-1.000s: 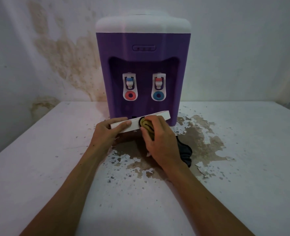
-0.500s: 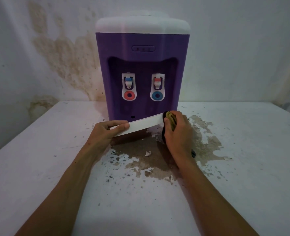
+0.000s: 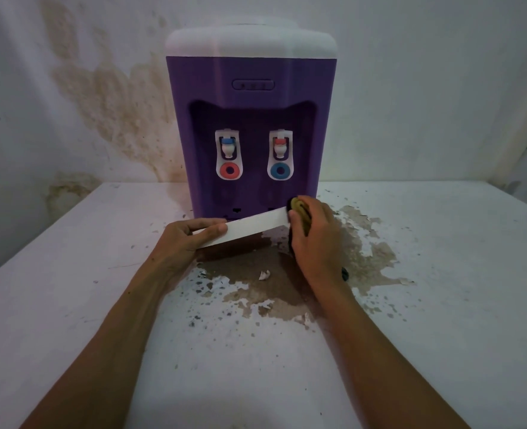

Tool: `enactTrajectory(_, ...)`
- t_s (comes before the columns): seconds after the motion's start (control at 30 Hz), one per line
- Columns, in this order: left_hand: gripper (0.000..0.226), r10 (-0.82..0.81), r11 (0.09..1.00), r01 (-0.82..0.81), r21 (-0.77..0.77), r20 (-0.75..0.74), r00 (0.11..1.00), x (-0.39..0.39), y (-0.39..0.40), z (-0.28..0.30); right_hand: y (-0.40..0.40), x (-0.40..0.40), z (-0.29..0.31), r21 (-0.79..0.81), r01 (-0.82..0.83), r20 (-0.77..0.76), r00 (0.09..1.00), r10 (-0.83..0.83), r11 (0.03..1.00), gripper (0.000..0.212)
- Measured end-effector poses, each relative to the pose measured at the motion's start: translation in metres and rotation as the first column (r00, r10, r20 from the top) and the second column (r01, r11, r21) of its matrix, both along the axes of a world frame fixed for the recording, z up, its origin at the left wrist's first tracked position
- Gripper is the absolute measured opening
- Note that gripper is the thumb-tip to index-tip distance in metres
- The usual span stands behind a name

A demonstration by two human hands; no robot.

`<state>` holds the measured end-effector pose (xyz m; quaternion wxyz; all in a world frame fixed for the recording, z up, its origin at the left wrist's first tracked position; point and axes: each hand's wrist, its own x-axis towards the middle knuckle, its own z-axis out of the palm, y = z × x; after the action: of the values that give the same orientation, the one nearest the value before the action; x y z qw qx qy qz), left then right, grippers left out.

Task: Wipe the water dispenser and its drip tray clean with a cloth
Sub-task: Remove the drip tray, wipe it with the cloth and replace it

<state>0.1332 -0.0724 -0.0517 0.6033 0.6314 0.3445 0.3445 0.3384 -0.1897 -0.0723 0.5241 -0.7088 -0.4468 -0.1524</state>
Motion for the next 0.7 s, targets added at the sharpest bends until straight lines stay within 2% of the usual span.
enactTrajectory(0.13, 0.037, -0.031, 0.999, 0.032, -0.031, 0.029, 0.999, 0.0, -0.001, 0.002, -0.006, 0.015, 0.001, 0.052, 0.076, -0.104, 0.992, -0.07, 0.996, 0.028)
enactTrajectory(0.27, 0.033, 0.004, 0.999, -0.004, 0.034, 0.0, 1.0, 0.004, -0.004, 0.001, -0.004, 0.006, -0.003, -0.009, 0.084, -0.065, 0.994, -0.084, 0.996, 0.03)
enactTrajectory(0.47, 0.029, 0.117, 0.986, -0.114, 0.122, -0.017, 0.993, 0.012, -0.004, -0.007, 0.001, -0.027, -0.005, -0.035, -0.117, 0.046, 0.992, 0.118, 0.993, 0.032)
enactTrajectory(0.6, 0.029, 0.089, 0.992, -0.092, 0.092, 0.033, 0.996, 0.012, -0.01, -0.004, 0.001, -0.042, -0.003, -0.053, -0.23, 0.157, 0.959, 0.236, 0.972, 0.034)
enactTrajectory(0.7, 0.031, 0.082, 0.991, -0.085, 0.103, 0.028, 0.996, 0.012, -0.011, -0.004, 0.003, -0.039, -0.003, -0.091, -0.256, 0.19, 0.944, 0.269, 0.962, 0.036)
